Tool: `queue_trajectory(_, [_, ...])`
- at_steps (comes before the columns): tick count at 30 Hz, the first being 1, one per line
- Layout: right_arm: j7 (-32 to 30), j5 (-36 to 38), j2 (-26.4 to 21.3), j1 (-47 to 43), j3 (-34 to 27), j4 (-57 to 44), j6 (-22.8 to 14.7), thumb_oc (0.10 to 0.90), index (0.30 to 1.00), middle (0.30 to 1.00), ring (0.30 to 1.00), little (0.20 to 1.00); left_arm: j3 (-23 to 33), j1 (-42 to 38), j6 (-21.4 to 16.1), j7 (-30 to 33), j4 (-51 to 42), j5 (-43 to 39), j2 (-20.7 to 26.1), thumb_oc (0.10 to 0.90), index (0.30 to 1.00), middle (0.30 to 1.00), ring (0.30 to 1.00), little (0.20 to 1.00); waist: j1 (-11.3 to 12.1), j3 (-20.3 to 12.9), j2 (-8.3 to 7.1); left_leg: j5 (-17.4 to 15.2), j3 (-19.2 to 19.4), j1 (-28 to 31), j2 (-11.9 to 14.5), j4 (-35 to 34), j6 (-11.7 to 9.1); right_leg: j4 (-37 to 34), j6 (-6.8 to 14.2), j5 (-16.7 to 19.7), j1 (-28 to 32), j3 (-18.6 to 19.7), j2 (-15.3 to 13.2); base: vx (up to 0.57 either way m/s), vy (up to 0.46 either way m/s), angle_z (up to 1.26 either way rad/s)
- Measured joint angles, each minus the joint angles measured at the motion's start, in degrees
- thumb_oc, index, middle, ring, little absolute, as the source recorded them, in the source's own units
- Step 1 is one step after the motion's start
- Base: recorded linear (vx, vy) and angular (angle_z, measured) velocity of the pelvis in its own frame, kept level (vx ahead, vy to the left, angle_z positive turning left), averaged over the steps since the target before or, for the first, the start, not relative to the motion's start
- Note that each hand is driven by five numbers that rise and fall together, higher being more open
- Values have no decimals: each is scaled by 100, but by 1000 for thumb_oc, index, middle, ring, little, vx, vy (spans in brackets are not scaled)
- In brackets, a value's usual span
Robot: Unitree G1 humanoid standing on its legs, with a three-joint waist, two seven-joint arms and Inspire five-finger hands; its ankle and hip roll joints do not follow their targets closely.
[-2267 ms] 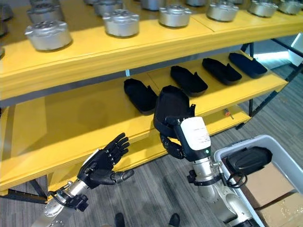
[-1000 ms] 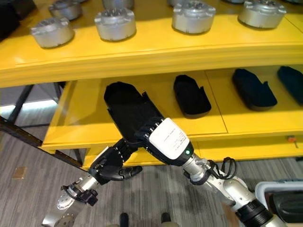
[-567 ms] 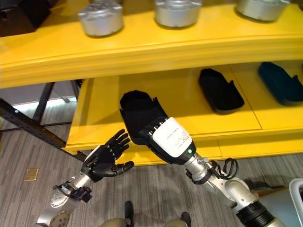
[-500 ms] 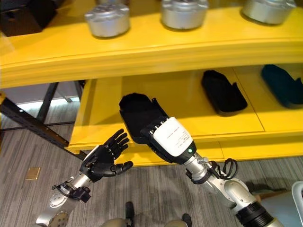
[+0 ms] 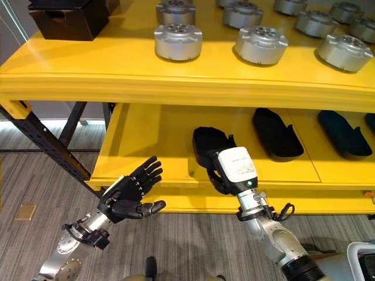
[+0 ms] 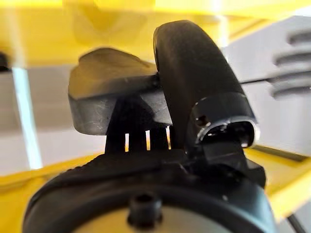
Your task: Move parts from the plastic box to the shelf.
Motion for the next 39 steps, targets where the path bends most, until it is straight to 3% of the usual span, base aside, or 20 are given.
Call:
queue_trajectory(2, [0, 35, -15, 51, 0, 21, -9, 400, 300, 300, 300, 300, 12, 30, 0, -1, -40, -3, 43, 900, 1000, 1000, 1000, 1000, -11, -6, 38, 72, -53, 41, 35, -108, 6, -436, -31, -265, -106, 159, 307, 105, -233, 17])
queue_trajectory(3, [32, 37, 3, 43, 15, -45, 24, 400, 300, 300, 300, 300, 27, 10, 26, 18, -77, -3, 109, 900, 1000, 1000, 1000, 1000, -84, -1, 50, 97, -176, -40, 71, -156, -19, -1403, 0, -299, -110, 258, 699, 116, -221, 31])
queue_trajectory(4, [66, 39, 8, 22, 62, -117, 74, 400, 300, 300, 300, 300, 42, 6, 73, 65, -61, -2, 110, 900, 1000, 1000, 1000, 1000, -118, -1, 51, 96, -204, -48, 60, -157, -20, -1747, 10, -198, -122, 298, 819, 92, -220, 35])
queue_trajectory(8, [130, 39, 11, 22, 70, -141, 21, 400, 300, 300, 300, 300, 45, 10, 143, 134, -40, 17, -58, 900, 1000, 1000, 1000, 1000, -198, -48, -28, 100, -359, -37, -82, -179, -71, -2432, -210, 263, 88, 388, 967, 31, -129, 36])
queue_trajectory(9, [131, 40, 22, -6, 75, -82, 11, 400, 300, 300, 300, 300, 39, 41, 150, 185, -38, 27, -122, 900, 1000, 1000, 1000, 1000, -193, -56, -11, 101, -415, -27, -76, -179, -115, -2531, -175, 556, 148, 377, 974, 95, -152, 24])
queue_trajectory(11, [242, 39, 22, -277, 253, 254, -30, 400, 300, 300, 300, 300, 48, 79, 212, 175, -38, 25, -335, 900, 1000, 1000, 1000, 1000, -79, -71, 171, 30, -410, 27, 196, -178, -257, -2940, -327, 768, 374, 198, 1220, 116, -112, 9])
queue_trajectory(15, [453, 40, -50, -511, 381, 268, -79, 400, 300, 300, 300, 300, 49, 163, 252, 145, -122, 52, -411, 900, 1000, 1000, 1000, 1000, -98, -98, 282, 38, -343, 173, 477, -156, -330, -2903, -555, 734, 536, 84, 1499, 108, -50, -3])
queue_trajectory(20, [573, 35, -163, -616, 472, 380, -137, 400, 300, 300, 300, 300, 63, 197, 293, 64, -122, 45, -486, 900, 1000, 1000, 1000, 1000, -81, -104, 320, 16, -246, 246, 534, -156, -373, -2902, -591, 671, 624, 17, 1560, 55, -12, 4])
queue_trajectory(23, [616, 32, -153, -808, 730, 731, -122, 400, 300, 300, 300, 300, 60, 208, 318, 53, -107, 45, -504, 900, 1000, 1000, 1000, 1000, -19, -105, 340, -19, -270, 266, 529, -157, -580, -2904, -551, 614, 672, -32, 1535, 62, -16, 8])
queue_trajectory(28, [686, 35, 23, -922, 899, 1293, 33, 400, 300, 300, 300, 300, 65, 243, 354, 50, -105, 43, -485, 900, 1000, 1000, 1000, 1000, 224, -102, 344, -69, -295, 276, 444, -176, -563, -2905, -514, 560, 700, -49, 1438, 25, -6, 5])
queue_trajectory(34, [686, 39, 187, -1501, 1112, 1969, 124, 400, 300, 300, 300, 300, 40, 210, 407, 44, -89, -141, -292, 900, 1000, 1000, 1000, 1000, 246, -88, 387, -11, -378, -34, 377, -155, -536, -2904, -486, 650, 424, -115, 1365, -65, -4, 7])
queue_trajectory(36, [675, 38, 195, -1768, 1169, 2180, 159, 400, 300, 300, 300, 300, 14, 48, 420, 48, -38, -161, -299, 900, 1000, 1000, 1000, 1000, 254, -65, 454, 104, -413, -245, 343, -153, -559, -2902, -472, 721, 239, -155, 1337, -183, 8, 10])
queue_trajectory(39, [616, 39, 168, -2481, 1211, 2469, 274, 400, 300, 300, 300, 300, -72, -400, 420, 50, 71, -164, -306, 900, 1000, 1000, 1000, 1000, 305, 212, 683, 197, -429, -524, 304, -152, -557, -2900, -455, 818, -32, -168, 1298, -172, 12, 3])
